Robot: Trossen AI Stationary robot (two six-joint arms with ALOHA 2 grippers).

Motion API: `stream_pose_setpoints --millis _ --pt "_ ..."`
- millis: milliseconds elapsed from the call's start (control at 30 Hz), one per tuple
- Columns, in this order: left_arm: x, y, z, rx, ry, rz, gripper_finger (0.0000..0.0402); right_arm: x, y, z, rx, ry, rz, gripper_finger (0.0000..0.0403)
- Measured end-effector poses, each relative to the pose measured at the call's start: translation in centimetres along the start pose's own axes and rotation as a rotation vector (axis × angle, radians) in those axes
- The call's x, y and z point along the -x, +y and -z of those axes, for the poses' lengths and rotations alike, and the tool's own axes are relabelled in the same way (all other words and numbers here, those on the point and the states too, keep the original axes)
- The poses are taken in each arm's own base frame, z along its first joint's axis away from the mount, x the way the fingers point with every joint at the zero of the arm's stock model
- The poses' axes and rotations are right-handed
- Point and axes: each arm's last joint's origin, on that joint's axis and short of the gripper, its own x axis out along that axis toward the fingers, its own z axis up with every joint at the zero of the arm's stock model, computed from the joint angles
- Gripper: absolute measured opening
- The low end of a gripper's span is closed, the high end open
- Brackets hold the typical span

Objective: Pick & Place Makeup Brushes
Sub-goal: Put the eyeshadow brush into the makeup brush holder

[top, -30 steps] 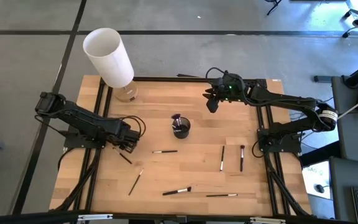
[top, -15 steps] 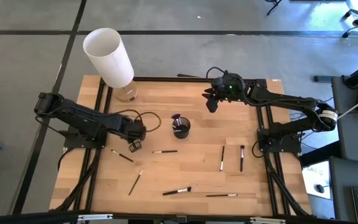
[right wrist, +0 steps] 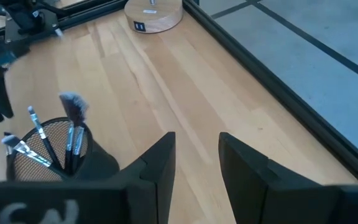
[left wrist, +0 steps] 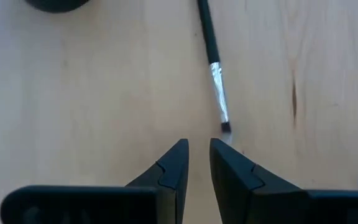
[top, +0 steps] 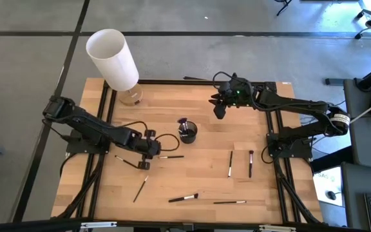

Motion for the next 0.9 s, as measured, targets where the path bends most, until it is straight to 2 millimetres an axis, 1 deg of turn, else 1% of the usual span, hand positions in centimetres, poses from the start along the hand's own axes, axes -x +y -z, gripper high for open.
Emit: stream_pose_setpoints --millis 133,267,433,567,700,800,900 --pt "-1.3 -0.3 0.2 -0.043 0.041 0.028 0.0061 0.0 0.1 0.0 0.007 0.000 -0.003 0.0123" --pt "-2.0 -0.6 0.4 -0.056 0.074 0.070 0.0061 0.0 0.1 0.0 0.013 0.000 -0.003 0.0123" --pt "-2.3 -0.7 0.4 -0.055 0.077 0.094 0.0060 0.0 0.1 0.0 0.018 0.000 -0.003 0.0123" --pt "-2.3 -0.8 -0.1 -0.050 0.028 0.095 0.0060 0.0 0.1 0.0 0.018 0.000 -0.003 0.0123" --pt "-2.4 -0.8 -0.2 -0.054 0.014 0.089 0.0059 0.0 0.1 0.0 0.019 0.000 -0.003 0.0123" --pt "-2.7 -0.9 0.1 -0.093 0.045 0.108 0.0046 0.0 0.1 0.0 0.021 0.000 -0.003 0.0123" --pt "-2.9 -1.0 0.2 -0.130 0.061 0.110 0.0016 0.0 0.1 0.0 0.022 0.000 -0.003 0.0123"
